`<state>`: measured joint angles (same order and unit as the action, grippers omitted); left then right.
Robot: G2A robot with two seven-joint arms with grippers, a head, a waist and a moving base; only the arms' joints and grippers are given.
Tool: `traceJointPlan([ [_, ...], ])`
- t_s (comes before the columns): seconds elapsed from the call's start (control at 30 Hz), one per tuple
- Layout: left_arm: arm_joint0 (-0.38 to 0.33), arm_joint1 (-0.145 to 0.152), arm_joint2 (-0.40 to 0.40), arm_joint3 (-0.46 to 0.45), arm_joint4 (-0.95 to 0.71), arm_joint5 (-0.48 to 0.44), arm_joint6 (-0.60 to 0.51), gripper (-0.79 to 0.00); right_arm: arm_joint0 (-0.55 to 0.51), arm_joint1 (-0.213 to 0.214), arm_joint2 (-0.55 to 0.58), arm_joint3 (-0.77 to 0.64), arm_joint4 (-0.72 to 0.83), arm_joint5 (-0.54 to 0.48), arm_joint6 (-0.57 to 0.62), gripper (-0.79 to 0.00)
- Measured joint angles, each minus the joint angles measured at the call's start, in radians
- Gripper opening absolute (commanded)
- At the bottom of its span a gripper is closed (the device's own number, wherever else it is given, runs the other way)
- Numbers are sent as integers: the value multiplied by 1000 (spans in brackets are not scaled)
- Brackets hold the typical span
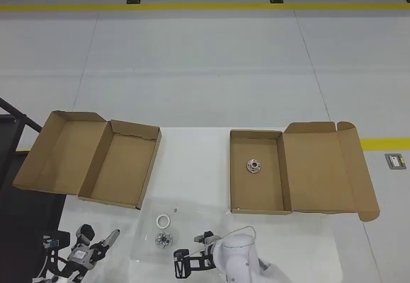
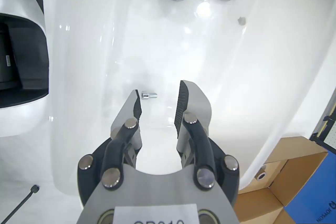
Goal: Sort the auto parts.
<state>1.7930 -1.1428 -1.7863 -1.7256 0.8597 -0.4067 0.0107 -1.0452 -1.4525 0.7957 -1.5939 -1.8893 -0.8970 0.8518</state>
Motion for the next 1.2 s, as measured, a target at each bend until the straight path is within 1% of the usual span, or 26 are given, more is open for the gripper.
traceJointPlan([
  [0.17,0,0,0,0,0,0,0,0,31,-15,-14,57,60,-5,68,-483],
  [0.47,0,0,0,0,0,0,0,0,94,-33,-34,160,121,20,91,-489],
  [0.67,0,0,0,0,0,0,0,0,132,-43,-55,218,156,33,105,-508],
  [0.73,0,0,0,0,0,0,0,0,142,-46,-62,233,167,37,108,-526],
  [0.77,0,0,0,0,0,0,0,0,146,-47,-64,240,172,39,110,-563],
  [0.87,0,0,0,0,0,0,0,0,157,-50,-71,258,188,46,117,-785],
  [1.0,0,0,0,0,0,0,0,0,160,-49,-71,250,200,54,125,-785],
  [1.2,0,0,0,0,0,0,0,0,126,-32,-39,160,185,60,131,-785],
])
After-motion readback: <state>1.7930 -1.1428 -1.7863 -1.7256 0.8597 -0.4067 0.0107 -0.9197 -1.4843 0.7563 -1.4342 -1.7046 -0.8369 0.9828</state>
